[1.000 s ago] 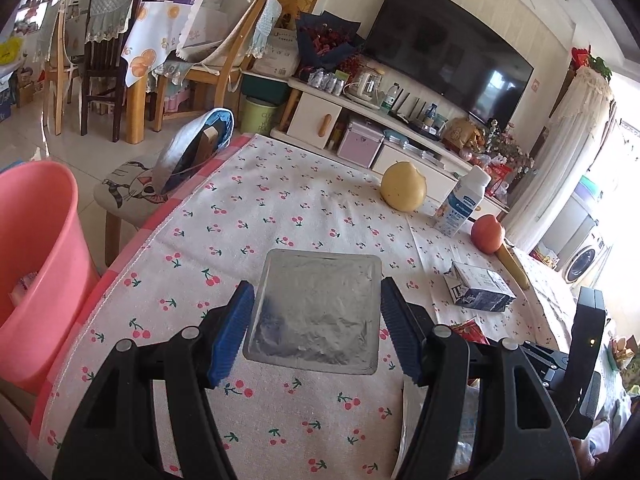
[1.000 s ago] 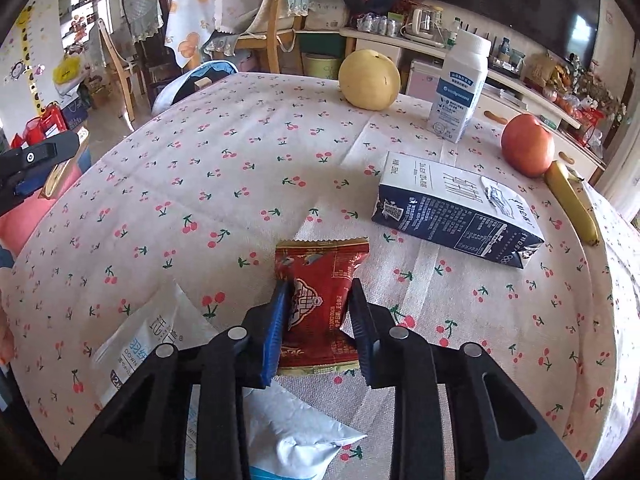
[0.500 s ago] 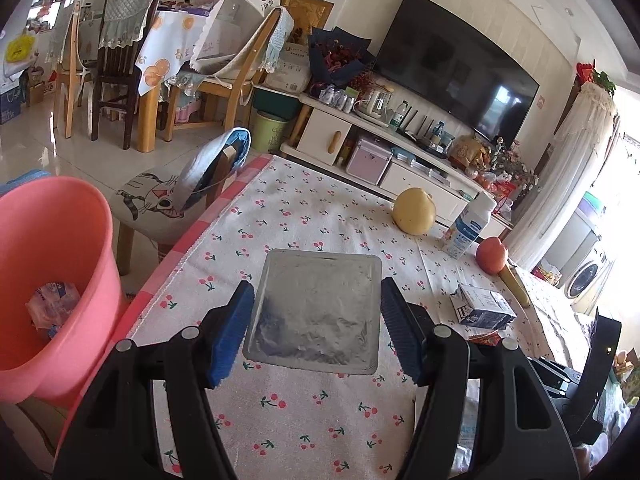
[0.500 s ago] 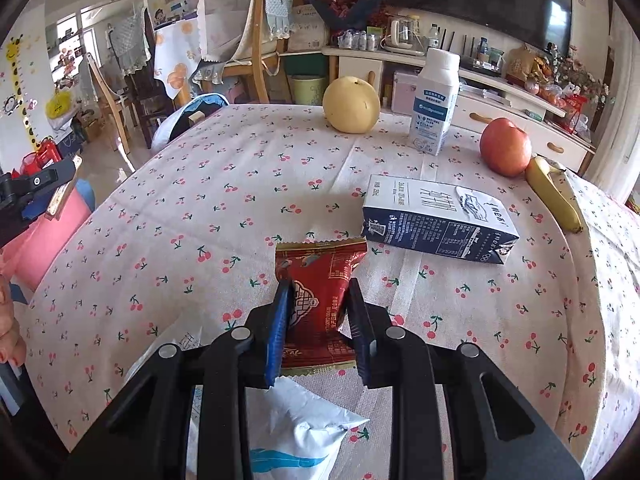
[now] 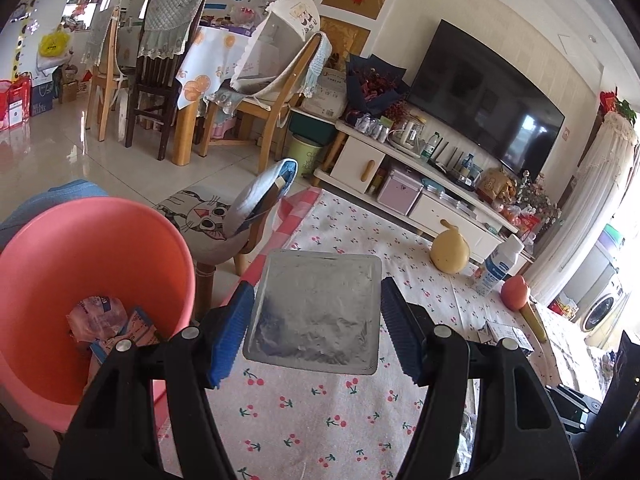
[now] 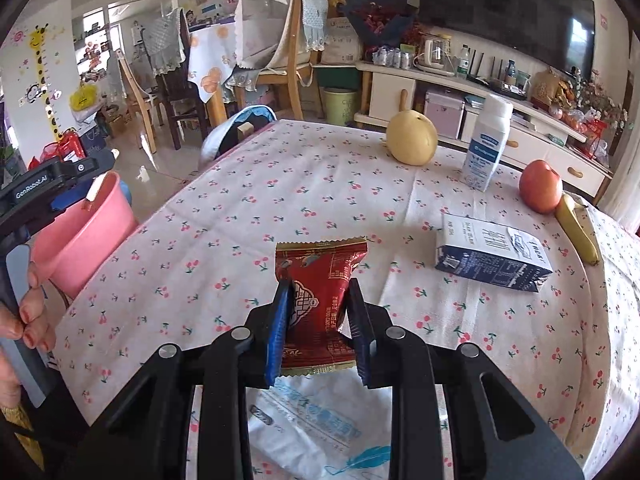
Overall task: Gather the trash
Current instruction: 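Carry the foil pack and red snack bag to the pink bucket and release them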
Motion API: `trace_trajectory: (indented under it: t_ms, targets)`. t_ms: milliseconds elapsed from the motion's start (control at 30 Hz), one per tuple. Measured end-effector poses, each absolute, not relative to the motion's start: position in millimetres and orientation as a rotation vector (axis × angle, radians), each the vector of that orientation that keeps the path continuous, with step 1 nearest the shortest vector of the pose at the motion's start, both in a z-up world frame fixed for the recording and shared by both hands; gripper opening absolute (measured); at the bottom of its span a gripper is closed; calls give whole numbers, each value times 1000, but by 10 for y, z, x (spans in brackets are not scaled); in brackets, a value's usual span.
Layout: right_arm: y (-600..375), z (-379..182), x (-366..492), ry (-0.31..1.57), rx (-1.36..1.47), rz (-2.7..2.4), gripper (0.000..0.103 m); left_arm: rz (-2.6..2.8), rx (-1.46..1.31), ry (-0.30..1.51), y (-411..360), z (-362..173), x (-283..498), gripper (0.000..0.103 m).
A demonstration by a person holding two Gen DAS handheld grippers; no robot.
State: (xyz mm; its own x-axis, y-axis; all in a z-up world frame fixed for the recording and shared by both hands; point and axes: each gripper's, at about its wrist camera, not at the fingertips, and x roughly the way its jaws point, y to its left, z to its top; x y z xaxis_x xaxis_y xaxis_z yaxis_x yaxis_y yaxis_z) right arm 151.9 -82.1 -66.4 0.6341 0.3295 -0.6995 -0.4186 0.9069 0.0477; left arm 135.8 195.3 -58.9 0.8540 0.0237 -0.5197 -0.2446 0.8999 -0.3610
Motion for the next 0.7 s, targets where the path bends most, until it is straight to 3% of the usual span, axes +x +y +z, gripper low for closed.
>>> trace_trajectory:
  t_ms: [700]
  targets:
    - [1453, -216, 1413, 721, -207, 820, 30, 478, -630, 482, 3366, -617, 939, 65]
